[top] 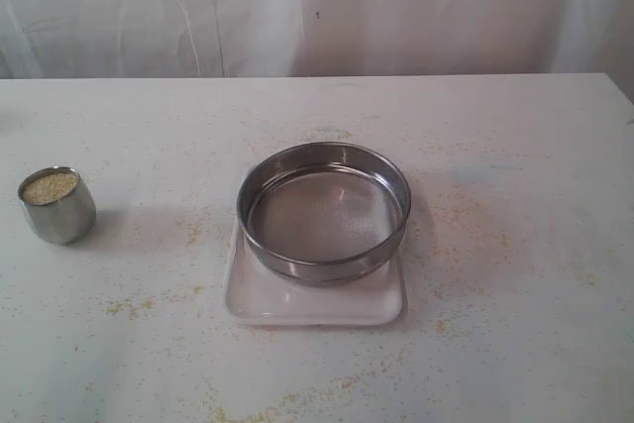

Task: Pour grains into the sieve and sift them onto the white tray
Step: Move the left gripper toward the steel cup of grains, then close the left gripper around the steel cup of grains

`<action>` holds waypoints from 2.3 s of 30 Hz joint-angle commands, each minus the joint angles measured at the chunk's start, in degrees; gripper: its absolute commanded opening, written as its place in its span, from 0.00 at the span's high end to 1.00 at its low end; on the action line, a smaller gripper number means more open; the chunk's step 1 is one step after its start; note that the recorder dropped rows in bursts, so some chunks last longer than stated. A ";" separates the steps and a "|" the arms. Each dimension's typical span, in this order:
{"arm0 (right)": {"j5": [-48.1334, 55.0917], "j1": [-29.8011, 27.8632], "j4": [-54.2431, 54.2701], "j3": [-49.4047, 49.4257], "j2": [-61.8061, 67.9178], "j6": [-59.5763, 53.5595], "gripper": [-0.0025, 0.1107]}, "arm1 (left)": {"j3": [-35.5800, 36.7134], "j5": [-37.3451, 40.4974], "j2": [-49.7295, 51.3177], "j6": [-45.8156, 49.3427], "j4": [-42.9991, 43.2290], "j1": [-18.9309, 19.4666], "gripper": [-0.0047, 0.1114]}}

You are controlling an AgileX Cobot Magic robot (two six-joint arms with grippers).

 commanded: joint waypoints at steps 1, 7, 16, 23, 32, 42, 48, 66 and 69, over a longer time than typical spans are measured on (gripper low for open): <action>-0.44 -0.20 0.33 0.42 -0.39 0.04 0.98 | 0.00 1.87 -0.23 -1.74 -0.43 -0.10 0.96; -0.44 -0.20 0.33 0.42 -0.39 0.04 0.98 | 0.00 4.19 -0.23 -7.34 -1.06 -0.10 0.96; -0.44 -0.20 0.33 0.42 -0.39 0.04 0.98 | -19.46 10.57 0.17 -7.19 9.79 -0.20 0.96; -0.44 -0.20 0.33 0.42 -0.39 0.04 0.98 | -33.92 26.64 15.38 16.30 6.52 -0.20 0.92; -0.44 -0.20 0.33 0.42 -0.39 0.04 0.98 | -25.78 13.63 30.66 23.54 -7.53 -0.20 0.47; -0.44 -0.20 0.33 0.42 -0.39 0.04 0.98 | -11.70 -7.79 36.78 16.93 -7.08 -0.20 0.47; -0.44 -0.20 0.33 0.42 -0.39 0.04 0.98 | 0.00 -29.18 38.97 0.07 11.52 -0.20 0.43; -0.44 -0.20 0.33 0.42 -0.39 0.04 0.98 | -4.04 -46.02 68.26 0.81 16.76 -0.20 0.39; -0.44 -0.20 0.33 0.42 -0.39 0.04 0.98 | -6.74 -53.93 78.23 1.04 15.34 -0.20 0.39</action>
